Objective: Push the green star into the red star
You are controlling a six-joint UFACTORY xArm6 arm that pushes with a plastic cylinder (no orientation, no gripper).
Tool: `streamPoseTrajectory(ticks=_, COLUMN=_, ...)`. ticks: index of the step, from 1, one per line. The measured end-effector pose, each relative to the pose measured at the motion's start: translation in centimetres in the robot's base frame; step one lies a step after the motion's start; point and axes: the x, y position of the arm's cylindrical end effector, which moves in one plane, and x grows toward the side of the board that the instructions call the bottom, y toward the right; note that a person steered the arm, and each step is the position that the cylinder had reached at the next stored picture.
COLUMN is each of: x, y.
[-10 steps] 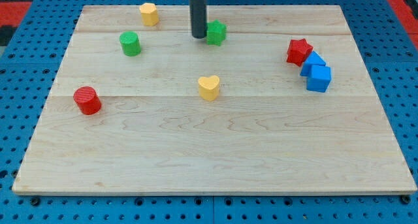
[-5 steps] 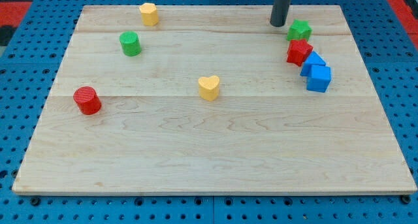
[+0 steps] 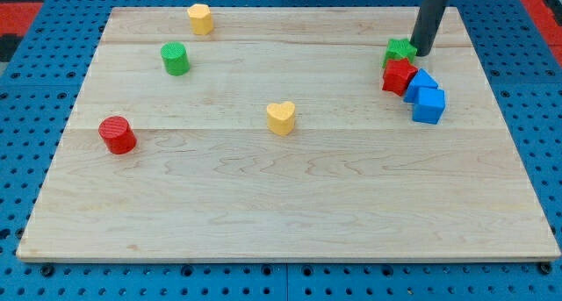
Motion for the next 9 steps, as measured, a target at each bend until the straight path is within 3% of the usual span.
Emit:
streamPoseTrajectory(ticks=2, x=-4.6, y=-1.1)
streamPoseTrajectory(ticks=8, x=2.3, y=-6.5)
streamPoseTrajectory(ticks=9, x=2.4, y=-13.2)
